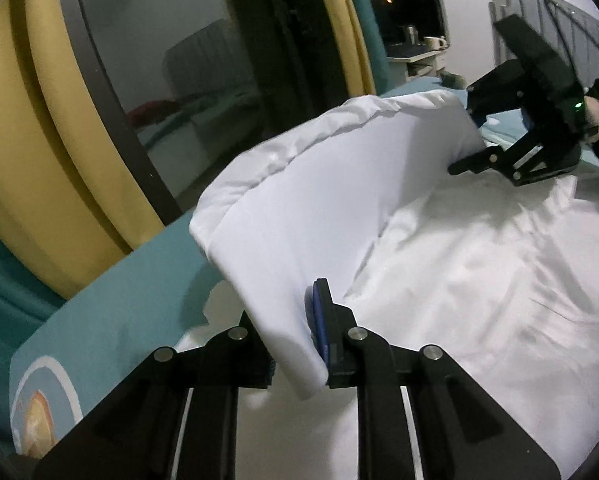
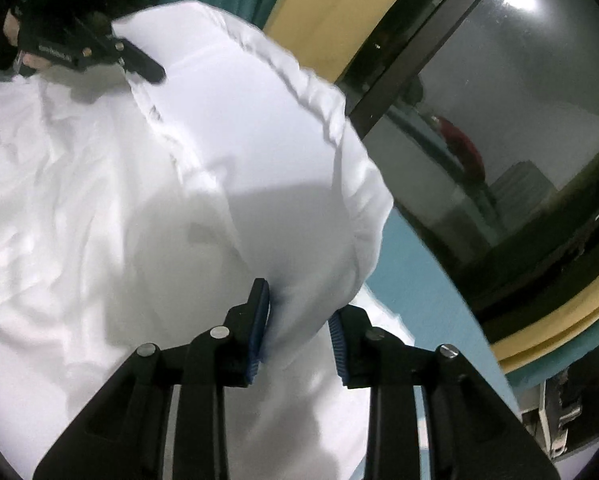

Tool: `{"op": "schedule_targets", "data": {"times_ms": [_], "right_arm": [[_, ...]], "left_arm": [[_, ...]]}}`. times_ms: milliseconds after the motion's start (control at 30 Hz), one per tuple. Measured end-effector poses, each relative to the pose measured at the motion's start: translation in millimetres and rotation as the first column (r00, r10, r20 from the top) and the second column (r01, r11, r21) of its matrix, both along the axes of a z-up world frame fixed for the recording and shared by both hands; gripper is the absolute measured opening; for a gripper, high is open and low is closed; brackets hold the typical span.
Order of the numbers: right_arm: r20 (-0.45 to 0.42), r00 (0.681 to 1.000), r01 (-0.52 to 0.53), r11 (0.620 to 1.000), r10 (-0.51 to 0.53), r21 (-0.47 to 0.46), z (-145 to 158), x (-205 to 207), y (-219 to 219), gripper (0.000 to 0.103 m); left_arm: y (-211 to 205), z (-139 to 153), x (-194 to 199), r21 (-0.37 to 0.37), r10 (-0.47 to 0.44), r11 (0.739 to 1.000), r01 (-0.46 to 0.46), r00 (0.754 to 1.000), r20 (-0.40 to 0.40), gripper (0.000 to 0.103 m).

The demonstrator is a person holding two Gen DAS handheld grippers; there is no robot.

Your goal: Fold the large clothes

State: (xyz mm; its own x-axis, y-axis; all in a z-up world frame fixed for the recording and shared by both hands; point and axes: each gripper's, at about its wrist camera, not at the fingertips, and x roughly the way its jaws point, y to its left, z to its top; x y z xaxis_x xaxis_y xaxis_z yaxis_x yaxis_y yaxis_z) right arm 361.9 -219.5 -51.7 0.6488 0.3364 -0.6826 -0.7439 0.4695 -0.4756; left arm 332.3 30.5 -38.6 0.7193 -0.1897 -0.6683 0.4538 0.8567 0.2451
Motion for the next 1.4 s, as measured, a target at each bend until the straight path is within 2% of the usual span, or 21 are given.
{"op": "schedule_targets", "data": {"times_ms": [133, 233, 433, 533, 567, 633, 700, 767, 833, 867, 933, 967, 1067, 1100, 1167, 1233, 1333, 1400], "right_arm": [[0.004, 0.999, 0.039, 0.998, -0.039, -0.041, -5.6, -23.0, -12.6, 0.028], [0.008, 0.993, 0.121, 0.992, -0.121, -0.041, -4.7, -39.2, -34.8, 0.029], [-0.088, 0.979, 0.196, 0.968, -0.184, 0.154, 22.3, -50.3, -63.2, 0.029], [-0.141, 0.972, 0.221, 0.932, -0.186, 0.287, 40.1, -49.3, -57.2, 0.033], [-0.163, 0.967, 0.242, 0.906, -0.196, 0.347, 47.6, -38.2, -52.2, 0.036], [-0.197, 0.958, 0.275, 0.865, -0.209, 0.419, 57.5, -23.7, -41.0, 0.053], [-0.253, 0.939, 0.331, 0.809, -0.232, 0.485, 67.4, -2.6, -29.0, 0.056], [-0.336, 0.917, 0.366, 0.79, -0.216, 0.491, 67.4, 12.1, -13.2, 0.057], [-0.389, 0.903, 0.358, 0.819, -0.182, 0.449, 58.1, 15.7, 5.5, 0.057], [-0.405, 0.901, 0.321, 0.864, -0.153, 0.388, 48.9, 10.9, 23.0, 0.057], [-0.414, 0.901, 0.26, 0.929, -0.134, 0.265, 29.8, -7.2, 49.7, 0.056], [-0.421, 0.898, 0.235, 0.948, -0.128, 0.213, 17.4, -16.0, 60.3, 0.057], [-0.445, 0.889, 0.199, 0.965, -0.105, 0.17, -6.6, -35.8, 80.8, 0.057], [-0.445, 0.889, 0.206, 0.964, -0.112, 0.17, -9.3, -39.8, 83.4, 0.057], [-0.454, 0.881, 0.236, 0.955, -0.132, 0.181, -5.4, -47.2, 85.7, 0.057], [-0.471, 0.875, 0.239, 0.945, -0.11, 0.222, 5.3, -51.5, 82.1, 0.057], [-0.393, 0.909, 0.256, 0.933, -0.142, 0.254, 25.4, -52.7, 64.1, 0.057], [-0.316, 0.923, 0.31, 0.911, -0.22, 0.272, 36.6, -43.8, 45.2, 0.057]], "left_arm": [[3.7, -0.1, -25.8, -0.049, -0.025, 0.999, 0.023, 0.999, -0.043, 0.019], [7.9, -8.3, -43.3, -0.032, -0.032, 0.999, 0.03, 0.997, -0.07, 0.019], [29.9, -21.8, -66.5, -0.034, 0.0, 0.999, -0.005, 0.991, -0.132, 0.019], [41.2, -17.5, -67.3, -0.073, 0.033, 0.996, -0.045, 0.987, -0.157, 0.019], [42.0, -17.0, -67.1, -0.095, 0.045, 0.994, -0.062, 0.985, -0.167, 0.019], [52.7, -12.7, -65.9, -0.165, 0.075, 0.98, -0.11, 0.976, -0.206, 0.019], [66.0, -7.6, -62.2, -0.275, 0.087, 0.947, -0.163, 0.959, -0.27, 0.019], [76.2, -4.8, -60.7, -0.363, 0.099, 0.906, -0.219, 0.941, -0.322, 0.021], [82.8, -4.0, -60.5, -0.432, 0.11, 0.858, -0.279, 0.92, -0.376, 0.033], [82.7, -5.6, -60.6, -0.46, 0.1, 0.837, -0.295, 0.91, -0.402, 0.038], [76.3, -10.2, -59.8, -0.5, 0.057, 0.814, -0.295, 0.897, -0.437, 0.038], [70.9, -14.4, -57.5, -0.504, 0.043, 0.812, -0.294, 0.892, -0.45, 0.039], [55.6, -28.5, -43.6, -0.475, 0.039, 0.829, -0.296, 0.877, -0.478, 0.043], [50.7, -32.1, -39.0, -0.449, 0.051, 0.842, -0.298, 0.873, -0.485, 0.043], [39.8, -38.8, -29.7, -0.345, 0.114, 0.891, -0.296, 0.88, -0.46, 0.043], [35.8, -42.9, -21.7, -0.297, 0.146, 0.907, -0.299, 0.884, -0.444, 0.043], [36.5, -44.3, -9.9, -0.27, 0.164, 0.916, -0.296, 0.892, -0.422, 0.043], [33.6, -42.6, -5.8, -0.24, 0.178, 0.928, -0.285, 0.904, -0.388, 0.043]]}}
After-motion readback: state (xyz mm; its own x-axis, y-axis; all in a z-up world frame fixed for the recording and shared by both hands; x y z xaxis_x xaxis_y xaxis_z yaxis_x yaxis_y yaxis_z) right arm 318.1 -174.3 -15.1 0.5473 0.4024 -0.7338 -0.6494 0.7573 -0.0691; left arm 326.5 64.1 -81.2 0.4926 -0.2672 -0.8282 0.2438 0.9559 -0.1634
